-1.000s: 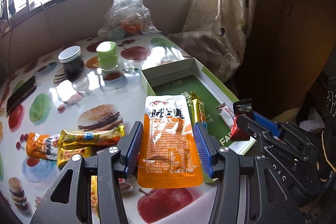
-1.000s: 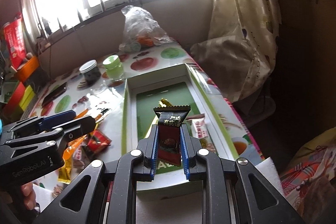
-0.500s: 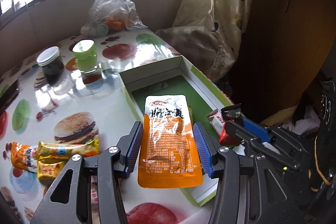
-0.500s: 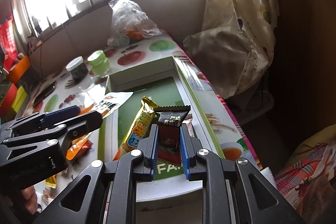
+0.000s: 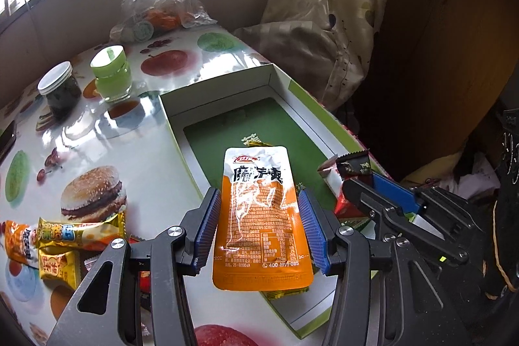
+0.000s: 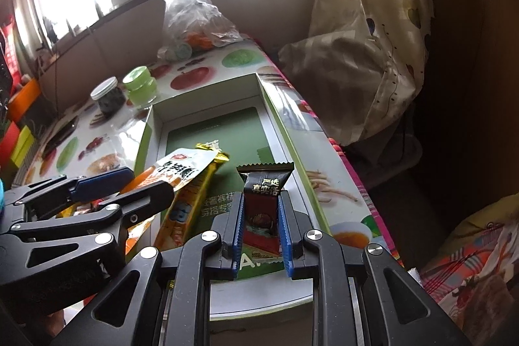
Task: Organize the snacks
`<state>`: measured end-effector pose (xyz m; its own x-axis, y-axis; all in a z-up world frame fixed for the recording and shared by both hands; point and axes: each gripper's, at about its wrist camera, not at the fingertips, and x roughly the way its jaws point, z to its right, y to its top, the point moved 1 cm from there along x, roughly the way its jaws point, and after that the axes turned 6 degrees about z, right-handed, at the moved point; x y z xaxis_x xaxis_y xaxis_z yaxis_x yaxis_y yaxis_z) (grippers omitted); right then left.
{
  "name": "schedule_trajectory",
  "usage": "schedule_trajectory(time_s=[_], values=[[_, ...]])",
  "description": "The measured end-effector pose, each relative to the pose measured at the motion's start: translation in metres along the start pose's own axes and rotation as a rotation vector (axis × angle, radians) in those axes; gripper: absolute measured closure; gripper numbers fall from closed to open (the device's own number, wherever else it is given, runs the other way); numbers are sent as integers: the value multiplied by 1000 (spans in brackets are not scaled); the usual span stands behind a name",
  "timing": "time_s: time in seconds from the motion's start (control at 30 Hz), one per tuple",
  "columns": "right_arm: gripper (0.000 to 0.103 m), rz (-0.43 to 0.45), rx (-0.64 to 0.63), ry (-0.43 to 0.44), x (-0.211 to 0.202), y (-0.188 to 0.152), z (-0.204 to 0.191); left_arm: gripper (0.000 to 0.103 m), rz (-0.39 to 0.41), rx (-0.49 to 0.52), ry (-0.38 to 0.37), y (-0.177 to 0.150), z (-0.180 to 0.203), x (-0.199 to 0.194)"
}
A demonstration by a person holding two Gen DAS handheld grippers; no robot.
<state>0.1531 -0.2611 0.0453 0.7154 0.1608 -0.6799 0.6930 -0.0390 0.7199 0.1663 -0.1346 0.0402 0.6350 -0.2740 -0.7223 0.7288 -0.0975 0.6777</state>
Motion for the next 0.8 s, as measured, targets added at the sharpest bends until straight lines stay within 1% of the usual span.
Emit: schedule_trajectory(time_s=[0.17,0.2,0.33,0.43,0.57,0.8], values=[[84,-6,8,19,1,-1,3,52,-13,-8,-9,0,-1,4],[81,-6,9,19,2,0,3,52,-15,-11,-12,-1,-1,4],[79,-16,17,21,3,0,5,52,-21,-14,-24,-1,-2,7],[74,-13,18,14,2,-1,5,51,-23,-20,-35,-1,-3,7],[72,-10,17,8,2,0,5,51,-25,-28,-48,-1,-5,6],[68,-3,18,10,-3,0,5,51,-18,-18,-50,-3,-4,1]])
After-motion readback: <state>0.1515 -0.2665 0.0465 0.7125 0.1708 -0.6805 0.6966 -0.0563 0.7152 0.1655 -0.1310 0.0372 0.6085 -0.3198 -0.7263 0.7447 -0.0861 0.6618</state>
